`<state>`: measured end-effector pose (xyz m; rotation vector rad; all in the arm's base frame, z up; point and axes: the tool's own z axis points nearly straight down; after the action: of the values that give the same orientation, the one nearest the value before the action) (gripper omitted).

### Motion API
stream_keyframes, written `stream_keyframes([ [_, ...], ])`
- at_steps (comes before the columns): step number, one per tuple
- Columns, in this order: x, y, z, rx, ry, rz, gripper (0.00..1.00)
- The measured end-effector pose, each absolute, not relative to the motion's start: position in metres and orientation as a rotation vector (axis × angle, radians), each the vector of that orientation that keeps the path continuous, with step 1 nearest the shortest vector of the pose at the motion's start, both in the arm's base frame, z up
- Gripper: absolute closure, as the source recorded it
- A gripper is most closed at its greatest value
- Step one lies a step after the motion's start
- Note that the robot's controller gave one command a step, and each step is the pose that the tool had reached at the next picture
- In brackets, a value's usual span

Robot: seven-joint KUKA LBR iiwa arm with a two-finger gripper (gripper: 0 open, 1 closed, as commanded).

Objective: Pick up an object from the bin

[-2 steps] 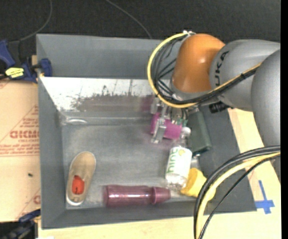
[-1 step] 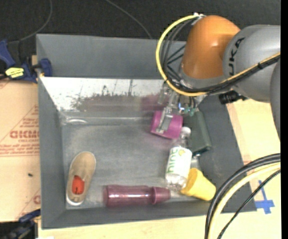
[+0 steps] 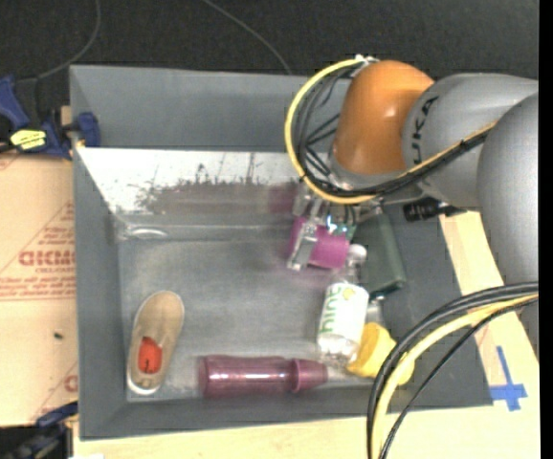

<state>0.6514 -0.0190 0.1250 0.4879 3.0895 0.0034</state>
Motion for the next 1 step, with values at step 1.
stream_keyframes([
  [1, 0.6515, -0.0452, 0.1040, 0.356, 3.098, 0.001, 0.00],
])
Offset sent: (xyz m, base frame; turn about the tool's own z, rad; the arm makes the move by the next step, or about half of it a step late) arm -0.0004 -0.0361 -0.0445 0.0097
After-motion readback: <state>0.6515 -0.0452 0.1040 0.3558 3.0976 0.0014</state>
